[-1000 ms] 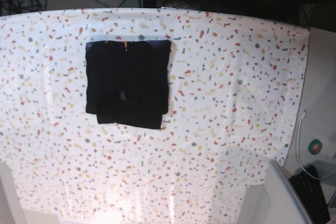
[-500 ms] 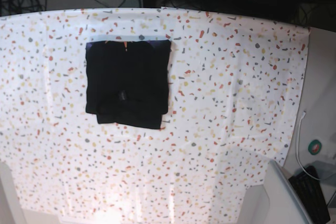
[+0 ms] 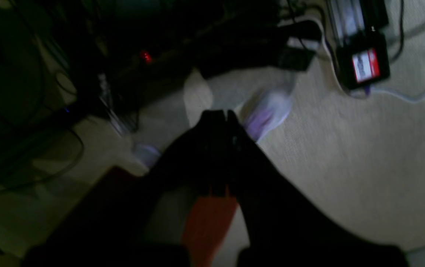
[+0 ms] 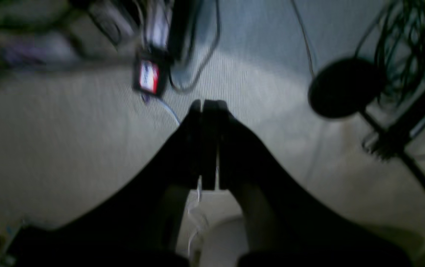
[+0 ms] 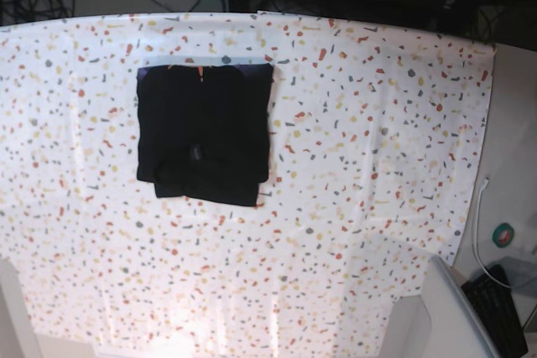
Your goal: Layout the t-shirt on the table in an organized manner, then fold the t-shirt properly
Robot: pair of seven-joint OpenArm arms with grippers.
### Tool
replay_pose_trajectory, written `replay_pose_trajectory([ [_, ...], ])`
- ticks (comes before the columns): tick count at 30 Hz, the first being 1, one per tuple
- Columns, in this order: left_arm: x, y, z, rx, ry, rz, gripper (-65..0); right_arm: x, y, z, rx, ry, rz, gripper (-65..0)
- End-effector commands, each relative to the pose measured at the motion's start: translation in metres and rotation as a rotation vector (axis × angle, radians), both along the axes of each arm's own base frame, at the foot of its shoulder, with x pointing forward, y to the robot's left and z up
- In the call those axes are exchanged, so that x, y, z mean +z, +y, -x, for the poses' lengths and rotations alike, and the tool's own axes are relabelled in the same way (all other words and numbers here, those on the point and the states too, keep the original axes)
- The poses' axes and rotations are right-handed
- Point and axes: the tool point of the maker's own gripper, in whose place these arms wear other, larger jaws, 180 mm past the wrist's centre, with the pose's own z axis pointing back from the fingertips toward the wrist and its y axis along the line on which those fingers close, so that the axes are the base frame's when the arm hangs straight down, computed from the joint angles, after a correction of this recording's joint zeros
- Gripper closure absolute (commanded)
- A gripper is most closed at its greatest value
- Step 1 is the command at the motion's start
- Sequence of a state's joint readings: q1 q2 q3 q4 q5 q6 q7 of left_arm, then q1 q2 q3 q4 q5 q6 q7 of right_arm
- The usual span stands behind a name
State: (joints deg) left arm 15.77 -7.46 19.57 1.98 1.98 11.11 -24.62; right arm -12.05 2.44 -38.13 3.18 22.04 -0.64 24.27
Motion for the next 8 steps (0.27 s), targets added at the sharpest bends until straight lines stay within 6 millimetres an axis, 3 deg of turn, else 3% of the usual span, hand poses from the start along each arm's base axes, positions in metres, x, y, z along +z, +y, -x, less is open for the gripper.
replay_pose_trajectory([
  [1, 0.003, 0.006, 0.016, -0.003, 0.028, -0.014, 0.0, 0.001, -0.004, 0.012, 0.003, 0.019, 0.01, 0.0],
  [8, 0.0, -0.016, 0.015, 0.02, 0.024, 0.017, 0.0, 0.002, -0.002, 0.014, 0.01, 0.022, 0.005, 0.0],
])
